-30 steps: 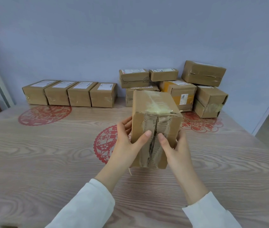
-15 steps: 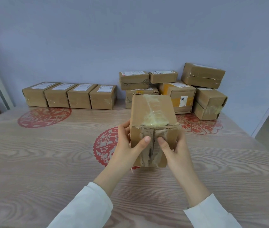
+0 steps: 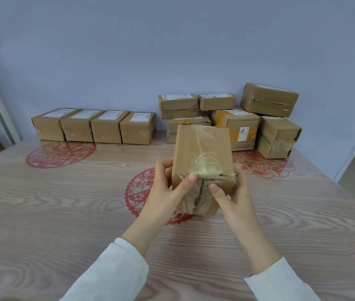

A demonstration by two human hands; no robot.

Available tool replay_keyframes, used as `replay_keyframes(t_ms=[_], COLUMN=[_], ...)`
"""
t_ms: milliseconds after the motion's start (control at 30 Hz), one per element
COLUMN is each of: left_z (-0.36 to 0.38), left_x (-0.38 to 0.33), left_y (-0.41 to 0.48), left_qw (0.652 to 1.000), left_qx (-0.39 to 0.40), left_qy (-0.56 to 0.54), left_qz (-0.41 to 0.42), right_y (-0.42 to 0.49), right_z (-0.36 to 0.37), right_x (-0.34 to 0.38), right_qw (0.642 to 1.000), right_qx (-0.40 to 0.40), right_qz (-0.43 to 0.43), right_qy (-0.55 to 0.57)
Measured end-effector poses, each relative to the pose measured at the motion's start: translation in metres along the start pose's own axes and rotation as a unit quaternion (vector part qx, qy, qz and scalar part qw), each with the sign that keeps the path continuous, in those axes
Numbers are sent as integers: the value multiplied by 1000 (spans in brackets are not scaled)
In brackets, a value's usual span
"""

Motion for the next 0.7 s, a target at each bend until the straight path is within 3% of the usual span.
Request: replay_keyframes(t_ms=[267, 700], left_z=[-3, 0], left_x=[9, 10], left_y=[0, 0], left_qw=[1000, 997], left_qx=[17, 53], left_qy=[11, 44], left_qz=[-17, -31], right_y=[-2, -1], right_z=[-2, -6], right_x=[0, 0], right_qw=[998, 998], right_qx=[7, 9], right_qz=[57, 46], right_qy=[31, 34])
Point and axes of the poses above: each hand's wrist, its own y-axis towards the middle knuckle, its own z-axis out of the palm, x = y × z, the point moved 4 cm from there along y, towards the middle knuckle, and after that the axes turned 6 degrees about -y, right-handed, at the moved point
